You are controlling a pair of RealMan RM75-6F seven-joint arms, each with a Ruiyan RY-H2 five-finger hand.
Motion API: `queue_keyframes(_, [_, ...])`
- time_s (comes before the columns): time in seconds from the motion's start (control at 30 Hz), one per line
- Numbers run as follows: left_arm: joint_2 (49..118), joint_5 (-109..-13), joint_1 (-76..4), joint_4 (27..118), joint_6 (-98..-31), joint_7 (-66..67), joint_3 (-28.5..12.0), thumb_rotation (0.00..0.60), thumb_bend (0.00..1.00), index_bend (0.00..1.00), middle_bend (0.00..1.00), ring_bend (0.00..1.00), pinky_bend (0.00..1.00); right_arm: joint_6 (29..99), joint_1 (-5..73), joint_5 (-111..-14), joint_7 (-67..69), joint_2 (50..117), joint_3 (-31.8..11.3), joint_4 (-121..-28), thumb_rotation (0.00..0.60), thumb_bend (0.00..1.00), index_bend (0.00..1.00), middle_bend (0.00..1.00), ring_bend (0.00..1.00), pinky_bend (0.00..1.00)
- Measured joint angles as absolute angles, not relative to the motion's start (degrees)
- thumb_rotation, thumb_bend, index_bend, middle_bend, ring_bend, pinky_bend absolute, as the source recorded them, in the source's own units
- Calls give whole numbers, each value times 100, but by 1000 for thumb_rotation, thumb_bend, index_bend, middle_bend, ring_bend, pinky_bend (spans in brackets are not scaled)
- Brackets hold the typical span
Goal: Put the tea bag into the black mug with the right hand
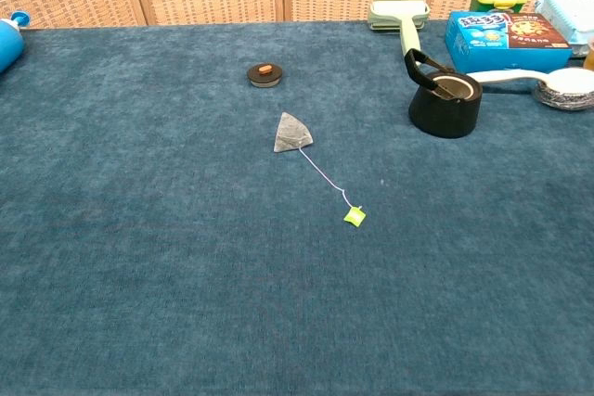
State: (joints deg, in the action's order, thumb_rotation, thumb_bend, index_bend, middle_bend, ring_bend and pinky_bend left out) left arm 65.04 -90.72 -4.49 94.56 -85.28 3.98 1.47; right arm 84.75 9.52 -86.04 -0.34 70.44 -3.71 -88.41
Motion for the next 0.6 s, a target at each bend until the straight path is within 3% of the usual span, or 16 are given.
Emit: queue_keyframes(0.6, [6342, -9125, -522, 9543, -8596, 479, 20, 600, 284, 163, 189, 102, 128, 8331, 1119, -8827, 74, 6933, -447, -8972, 600, 423, 470, 588, 620, 598])
